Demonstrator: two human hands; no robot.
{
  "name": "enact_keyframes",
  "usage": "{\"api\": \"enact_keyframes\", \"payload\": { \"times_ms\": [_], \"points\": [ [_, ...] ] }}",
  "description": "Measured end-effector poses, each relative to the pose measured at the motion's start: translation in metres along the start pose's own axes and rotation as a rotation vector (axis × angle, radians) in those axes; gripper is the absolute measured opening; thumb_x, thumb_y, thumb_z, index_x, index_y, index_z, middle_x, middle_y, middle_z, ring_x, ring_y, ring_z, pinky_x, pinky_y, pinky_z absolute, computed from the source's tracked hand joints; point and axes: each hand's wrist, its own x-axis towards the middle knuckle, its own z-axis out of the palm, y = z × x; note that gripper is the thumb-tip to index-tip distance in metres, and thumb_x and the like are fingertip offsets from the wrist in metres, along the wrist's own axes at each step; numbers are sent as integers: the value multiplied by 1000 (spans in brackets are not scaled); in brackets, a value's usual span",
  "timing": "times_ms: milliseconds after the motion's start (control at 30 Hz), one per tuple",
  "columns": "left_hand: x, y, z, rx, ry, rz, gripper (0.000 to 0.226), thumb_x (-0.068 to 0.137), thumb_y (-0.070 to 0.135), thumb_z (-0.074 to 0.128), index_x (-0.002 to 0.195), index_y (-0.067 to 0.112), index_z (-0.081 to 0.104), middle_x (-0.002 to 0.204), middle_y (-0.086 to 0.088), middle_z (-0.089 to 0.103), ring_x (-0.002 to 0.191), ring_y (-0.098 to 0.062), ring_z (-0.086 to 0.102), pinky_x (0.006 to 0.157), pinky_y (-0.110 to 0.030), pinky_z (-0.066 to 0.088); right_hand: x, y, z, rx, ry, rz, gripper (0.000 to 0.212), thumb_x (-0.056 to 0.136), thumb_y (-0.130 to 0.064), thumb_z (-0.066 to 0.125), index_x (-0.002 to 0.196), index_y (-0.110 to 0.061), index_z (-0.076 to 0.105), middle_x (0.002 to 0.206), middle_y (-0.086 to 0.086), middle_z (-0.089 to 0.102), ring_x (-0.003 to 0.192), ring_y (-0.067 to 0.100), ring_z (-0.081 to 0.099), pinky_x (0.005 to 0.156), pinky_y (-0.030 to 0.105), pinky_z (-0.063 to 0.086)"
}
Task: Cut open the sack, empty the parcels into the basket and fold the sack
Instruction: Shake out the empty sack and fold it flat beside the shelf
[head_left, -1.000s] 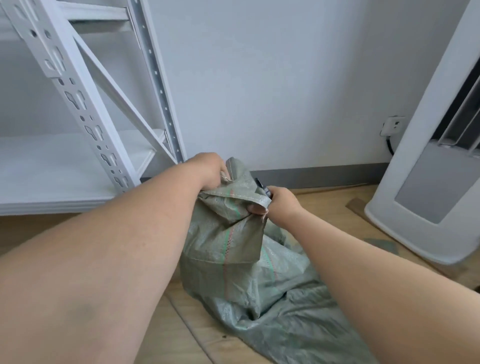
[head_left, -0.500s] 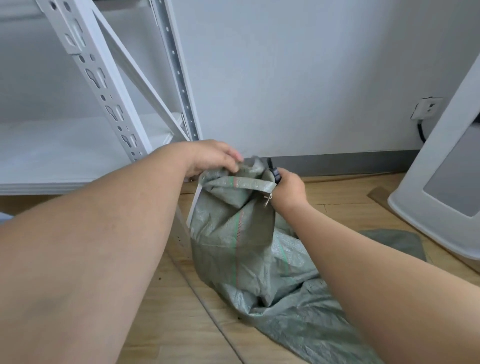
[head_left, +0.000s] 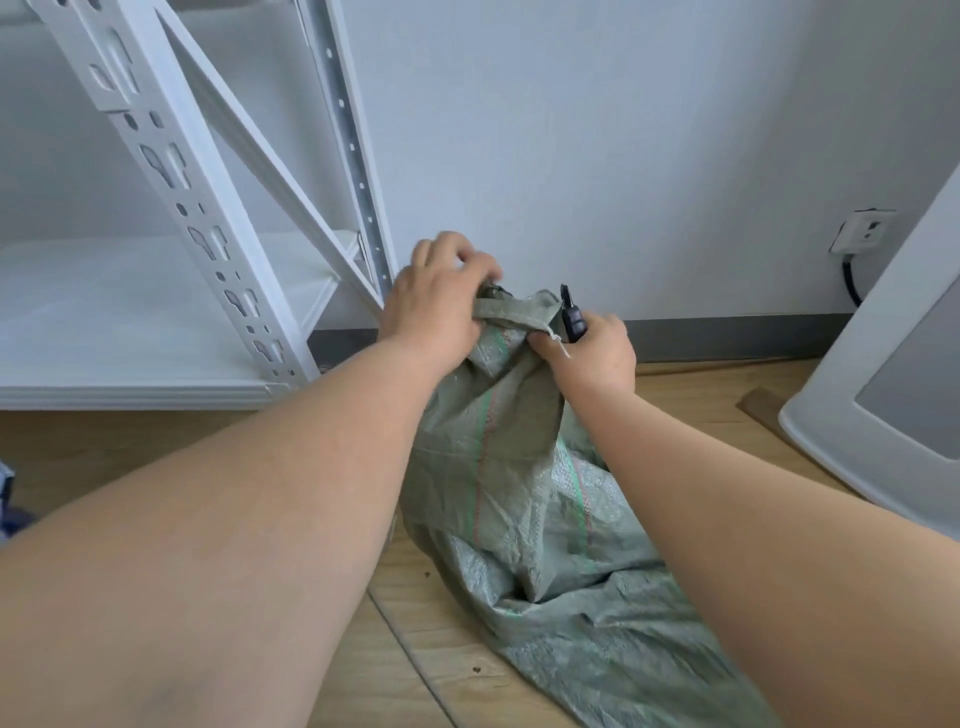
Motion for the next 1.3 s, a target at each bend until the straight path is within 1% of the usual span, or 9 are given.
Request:
{"api": "enact_keyframes", "payload": {
  "times_ms": [167, 267, 400, 700, 867, 1000, 1100, 1200, 1300],
  "points": [
    [22, -2, 1, -182, -145, -111, 23, 81, 6, 58, 93, 26, 61, 109, 6, 53, 93, -23, 58, 77, -37, 49, 20, -14, -5, 40, -104, 3, 15, 76, -32, 74, 76, -21, 64, 111, -10, 46, 90, 6, 51, 75, 22, 37],
    [29, -1, -12, -281, -260, -102, 32, 81, 6, 61, 103, 28, 61, 119, 10, 53, 96, -19, 59, 83, -36, 49, 22, -34, -19, 59, -186, 8, 9, 74, -24, 73, 73, -23, 64, 92, -9, 60, 84, 6, 51, 72, 23, 38],
    [38, 11, -48, -307, -440, -42, 30, 83, 12, 65, 110, 26, 65, 124, 5, 53, 103, -17, 57, 87, -30, 44, 16, -63, -53, 193, -342, 190, 21, 74, -20, 79, 70, -26, 59, 69, -8, 61, 69, 11, 56, 65, 23, 46],
    [93, 60, -176, -390, -219, -154, 27, 81, -3, 61, 104, 9, 69, 117, -8, 58, 103, -24, 58, 87, -20, 37, 22, -156, -190, 22, -457, 205, 84, 68, -27, 87, 139, -28, 42, 115, -9, 48, 105, 9, 47, 90, 23, 36],
    [129, 88, -262, -457, -72, -169, 32, 77, -8, 63, 105, 5, 68, 113, -12, 62, 107, -25, 58, 86, -13, 33, 19, -196, -254, -111, -323, 249, 37, 80, -22, 75, 115, -21, 64, 96, -3, 65, 88, 18, 60, 80, 32, 51],
    [152, 111, -334, -477, -69, -79, 32, 76, -6, 64, 107, 3, 66, 116, -13, 60, 111, -25, 56, 91, -18, 34, 21, -244, -296, 133, -136, 265, 33, 84, -21, 65, 116, -22, 63, 98, -5, 64, 94, 22, 63, 91, 42, 51],
    [165, 124, -376, -494, -87, 16, 32, 74, -4, 63, 105, 5, 68, 116, -13, 60, 110, -25, 57, 95, -24, 38, 26, -287, -325, 152, -256, 208, 47, 80, -12, 67, 122, -33, 61, 93, -7, 59, 81, 19, 60, 84, 37, 54],
    [173, 137, -407, -496, -66, 46, 29, 74, 3, 64, 102, 8, 69, 113, -11, 62, 106, -25, 60, 94, -23, 40, 23, -322, -345, 134, -346, 180, 21, 80, -14, 73, 90, -30, 65, 79, -1, 54, 70, 18, 48, 71, 32, 46],
    [177, 141, -431, -428, -50, 8, 28, 79, 1, 63, 103, 13, 70, 117, -5, 60, 106, -20, 57, 93, -23, 41, 16, -335, -362, 124, -299, 186, 8, 87, -20, 67, 89, -19, 59, 73, -4, 52, 72, 17, 48, 63, 26, 39]
  ]
}}
